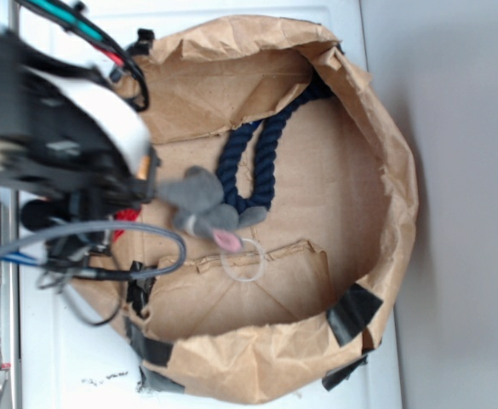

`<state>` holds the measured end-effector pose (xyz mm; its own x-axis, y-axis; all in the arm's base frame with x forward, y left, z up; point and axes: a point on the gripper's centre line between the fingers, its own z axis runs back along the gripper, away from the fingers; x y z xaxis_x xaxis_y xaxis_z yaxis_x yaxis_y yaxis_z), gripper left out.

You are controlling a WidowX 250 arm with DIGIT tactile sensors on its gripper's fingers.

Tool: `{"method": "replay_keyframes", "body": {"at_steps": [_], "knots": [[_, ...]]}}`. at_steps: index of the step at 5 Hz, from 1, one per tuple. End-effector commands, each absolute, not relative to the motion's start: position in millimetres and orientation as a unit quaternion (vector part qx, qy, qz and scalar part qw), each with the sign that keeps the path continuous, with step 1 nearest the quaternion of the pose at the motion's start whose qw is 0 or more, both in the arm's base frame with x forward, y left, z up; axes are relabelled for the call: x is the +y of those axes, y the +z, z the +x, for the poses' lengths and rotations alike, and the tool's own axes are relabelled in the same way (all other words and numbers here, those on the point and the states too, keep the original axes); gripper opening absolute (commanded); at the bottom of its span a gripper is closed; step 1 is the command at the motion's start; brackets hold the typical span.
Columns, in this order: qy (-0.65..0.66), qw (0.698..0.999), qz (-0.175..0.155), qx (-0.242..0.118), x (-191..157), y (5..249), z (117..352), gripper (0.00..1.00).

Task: Grab the red paper.

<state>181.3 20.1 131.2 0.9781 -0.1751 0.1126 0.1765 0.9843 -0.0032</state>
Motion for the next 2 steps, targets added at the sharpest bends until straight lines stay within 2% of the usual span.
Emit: {"method": "replay_keyframes", "body": {"at_steps": [1,2], "knots": [[-0.083,0.988,-0.018,-0.128,42.4,190.9,193.7,0.0],[-0.072,0.99,0.008,-0.124,43.0,186.2,199.3,0.0]]}}
